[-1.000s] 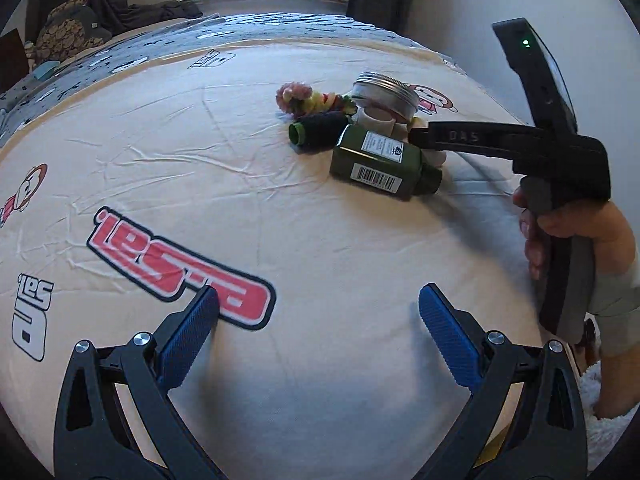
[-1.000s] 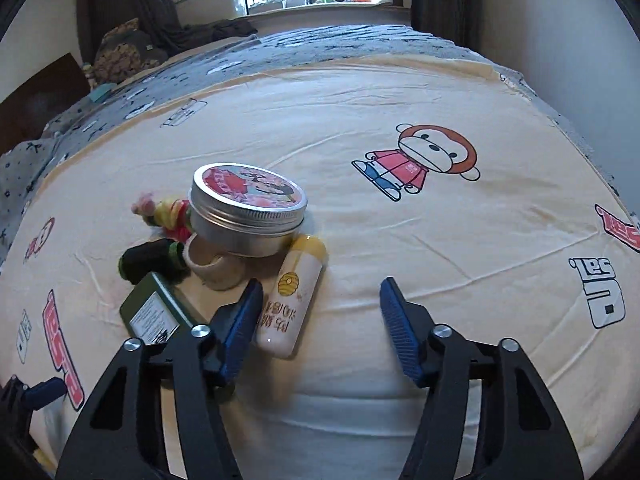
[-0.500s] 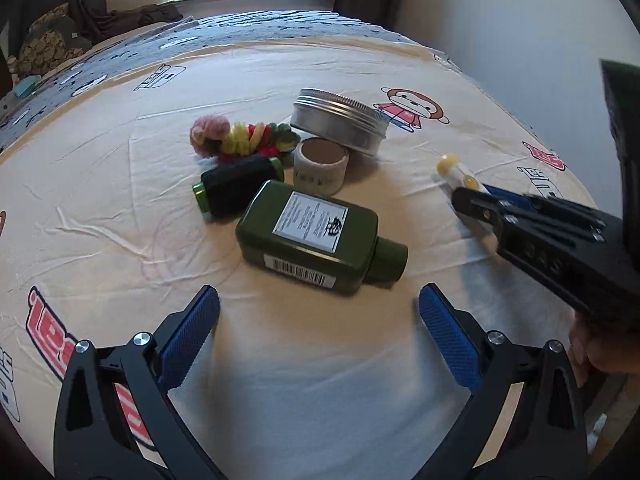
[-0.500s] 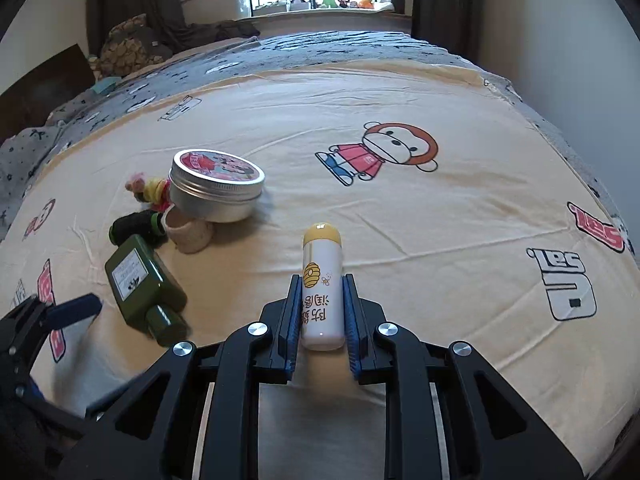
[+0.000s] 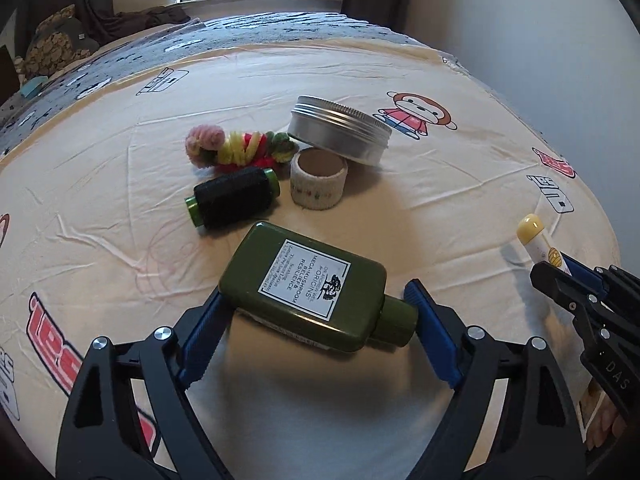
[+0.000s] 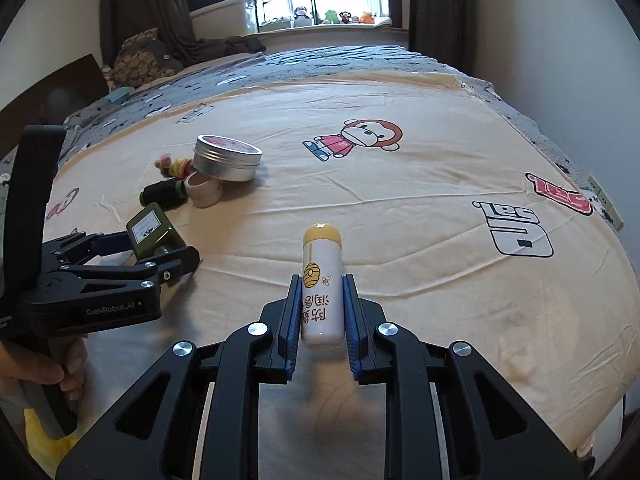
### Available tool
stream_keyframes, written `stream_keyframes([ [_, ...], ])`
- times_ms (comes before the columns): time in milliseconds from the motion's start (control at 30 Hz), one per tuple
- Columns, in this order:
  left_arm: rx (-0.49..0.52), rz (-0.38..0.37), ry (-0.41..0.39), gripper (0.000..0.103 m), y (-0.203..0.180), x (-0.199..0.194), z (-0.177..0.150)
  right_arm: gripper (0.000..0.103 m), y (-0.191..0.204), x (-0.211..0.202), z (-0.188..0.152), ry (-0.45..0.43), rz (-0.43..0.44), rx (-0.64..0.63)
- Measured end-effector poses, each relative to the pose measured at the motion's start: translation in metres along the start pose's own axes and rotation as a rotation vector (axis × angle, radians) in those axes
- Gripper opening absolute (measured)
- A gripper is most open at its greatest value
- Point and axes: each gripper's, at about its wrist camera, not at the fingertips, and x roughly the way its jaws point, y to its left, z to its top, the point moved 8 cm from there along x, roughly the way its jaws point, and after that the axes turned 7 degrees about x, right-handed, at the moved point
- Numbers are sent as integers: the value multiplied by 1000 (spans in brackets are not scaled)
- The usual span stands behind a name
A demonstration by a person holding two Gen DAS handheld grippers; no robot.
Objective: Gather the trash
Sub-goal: 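Grasp the white-yellow stick with the right tool while the left tool grasps the green bottle, then lower the stick and green bottle into the bin below the bed and open both tools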
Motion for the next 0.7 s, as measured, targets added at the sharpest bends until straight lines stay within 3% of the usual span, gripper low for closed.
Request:
stream_keyframes([
  [367,0,46,-98,82,11,-100,-63,21,47,-59,-46,-40,97,-101],
  [700,-13,28,-118,82,9,-169,-158,21,75,-108,-115,-11,187,-165],
])
